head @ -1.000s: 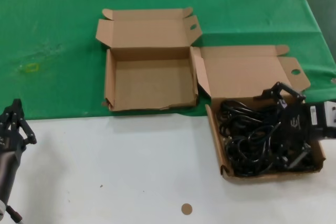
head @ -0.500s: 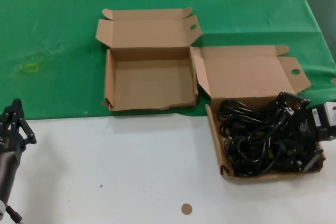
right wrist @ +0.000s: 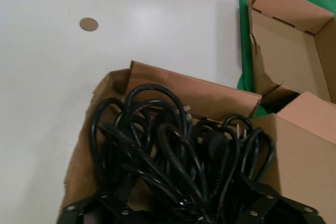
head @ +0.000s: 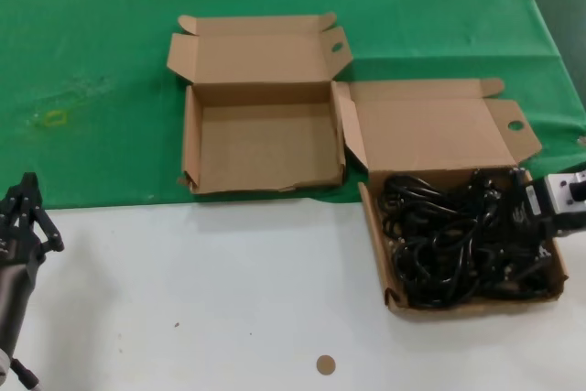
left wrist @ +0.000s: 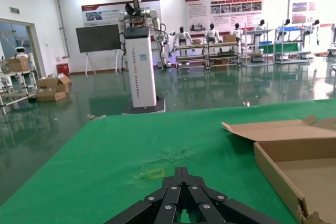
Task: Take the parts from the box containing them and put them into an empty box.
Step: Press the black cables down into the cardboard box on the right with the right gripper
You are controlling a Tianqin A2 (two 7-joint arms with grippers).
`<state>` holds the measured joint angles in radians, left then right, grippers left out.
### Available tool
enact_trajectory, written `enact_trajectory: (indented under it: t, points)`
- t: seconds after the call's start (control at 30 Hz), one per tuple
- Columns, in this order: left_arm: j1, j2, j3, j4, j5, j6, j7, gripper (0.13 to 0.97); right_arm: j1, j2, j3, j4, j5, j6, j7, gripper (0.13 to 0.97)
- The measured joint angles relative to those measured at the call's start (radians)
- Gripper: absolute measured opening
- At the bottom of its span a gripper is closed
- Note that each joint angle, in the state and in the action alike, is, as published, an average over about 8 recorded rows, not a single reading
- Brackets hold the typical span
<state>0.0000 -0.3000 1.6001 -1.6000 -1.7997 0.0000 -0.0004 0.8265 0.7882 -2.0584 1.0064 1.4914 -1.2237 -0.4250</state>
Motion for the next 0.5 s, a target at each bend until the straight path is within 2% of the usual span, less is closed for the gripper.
enact_trajectory:
  t: [0.2, 0.23, 0.5]
  points:
    - [0.000, 0.000, 0.000, 0.000, 0.000, 0.000, 0.000, 0.144, 0.028, -0.018, -0.009, -0.032, -0.020, -0.002, -0.003, 0.666]
    - [0.000, 0.000, 0.000, 0.000, 0.000, 0.000, 0.000, 0.144, 0.032, -0.019, -0.010, -0.036, -0.023, -0.002, -0.004, 0.666]
    - [0.000, 0.000, 0.000, 0.000, 0.000, 0.000, 0.000, 0.144, 0.046, -0.029, -0.011, -0.058, -0.031, -0.005, -0.002, 0.442]
